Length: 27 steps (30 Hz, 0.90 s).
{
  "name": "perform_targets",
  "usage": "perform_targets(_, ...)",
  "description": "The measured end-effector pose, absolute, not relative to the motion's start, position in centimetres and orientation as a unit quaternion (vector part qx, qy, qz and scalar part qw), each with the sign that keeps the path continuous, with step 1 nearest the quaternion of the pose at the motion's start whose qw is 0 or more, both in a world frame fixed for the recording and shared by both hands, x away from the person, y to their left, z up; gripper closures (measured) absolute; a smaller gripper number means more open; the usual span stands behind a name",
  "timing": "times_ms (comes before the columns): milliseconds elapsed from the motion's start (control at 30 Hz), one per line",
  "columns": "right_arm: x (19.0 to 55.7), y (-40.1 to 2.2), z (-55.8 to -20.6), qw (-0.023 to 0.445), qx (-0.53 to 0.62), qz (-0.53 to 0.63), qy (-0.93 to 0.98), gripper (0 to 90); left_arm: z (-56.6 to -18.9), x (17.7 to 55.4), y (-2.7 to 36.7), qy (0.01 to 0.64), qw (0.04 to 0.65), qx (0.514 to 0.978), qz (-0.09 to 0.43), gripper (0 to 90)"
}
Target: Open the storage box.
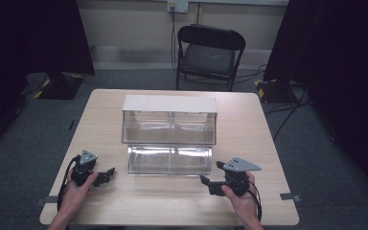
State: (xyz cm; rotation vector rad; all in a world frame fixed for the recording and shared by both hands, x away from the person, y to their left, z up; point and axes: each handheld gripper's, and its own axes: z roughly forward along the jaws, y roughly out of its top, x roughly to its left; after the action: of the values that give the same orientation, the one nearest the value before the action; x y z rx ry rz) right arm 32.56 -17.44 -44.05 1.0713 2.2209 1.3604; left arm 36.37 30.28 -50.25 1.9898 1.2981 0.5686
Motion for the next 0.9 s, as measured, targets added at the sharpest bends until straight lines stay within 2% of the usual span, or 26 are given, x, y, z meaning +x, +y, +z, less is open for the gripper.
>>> perform_targets(900, 32.69, -17.21, -43.49, 0.16, 0.372, 0.478, 0.78, 16.0, -50.26, 36.37, 30.29, 0.499, 0.342, 0.765, 0.219, 13.6)
